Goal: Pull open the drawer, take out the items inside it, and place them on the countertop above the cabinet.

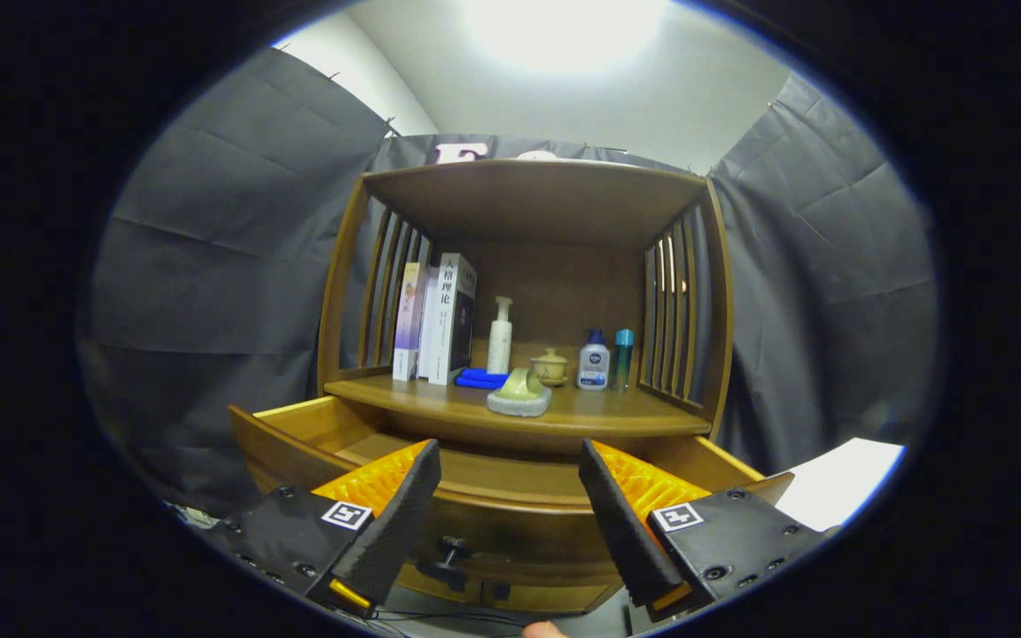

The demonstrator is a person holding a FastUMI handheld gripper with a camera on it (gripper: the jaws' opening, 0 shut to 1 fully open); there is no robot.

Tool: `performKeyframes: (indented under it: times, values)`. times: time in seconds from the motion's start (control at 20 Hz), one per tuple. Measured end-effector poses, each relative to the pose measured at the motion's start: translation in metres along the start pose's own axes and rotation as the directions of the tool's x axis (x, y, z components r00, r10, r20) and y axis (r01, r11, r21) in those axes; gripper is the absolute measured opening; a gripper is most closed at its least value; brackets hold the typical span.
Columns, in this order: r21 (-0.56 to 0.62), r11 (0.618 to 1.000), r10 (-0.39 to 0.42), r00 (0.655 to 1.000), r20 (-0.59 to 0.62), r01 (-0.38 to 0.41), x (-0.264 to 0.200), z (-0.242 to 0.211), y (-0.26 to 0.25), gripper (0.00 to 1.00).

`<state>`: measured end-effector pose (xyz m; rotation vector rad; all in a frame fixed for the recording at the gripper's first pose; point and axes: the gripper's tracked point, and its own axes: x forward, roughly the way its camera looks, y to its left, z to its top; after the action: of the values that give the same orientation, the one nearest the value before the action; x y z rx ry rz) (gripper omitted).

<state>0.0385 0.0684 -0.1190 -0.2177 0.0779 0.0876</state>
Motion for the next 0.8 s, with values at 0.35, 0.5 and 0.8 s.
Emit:
performKeyframes:
  times: [0.35, 0.5, 0.8]
  values:
    - [0.0, 0.998, -0.061, 0.998, 0.03, 0.061, 0.0, -0.019, -0.003, 0.98]
    - [0.042, 0.994, -0.106, 0.994, 0.004, 0.106, -0.011, -0.033, -0.013, 0.98]
    - [0.063, 0.993, -0.095, 0.99, -0.104, 0.102, -0.006, -0.07, -0.014, 0.98]
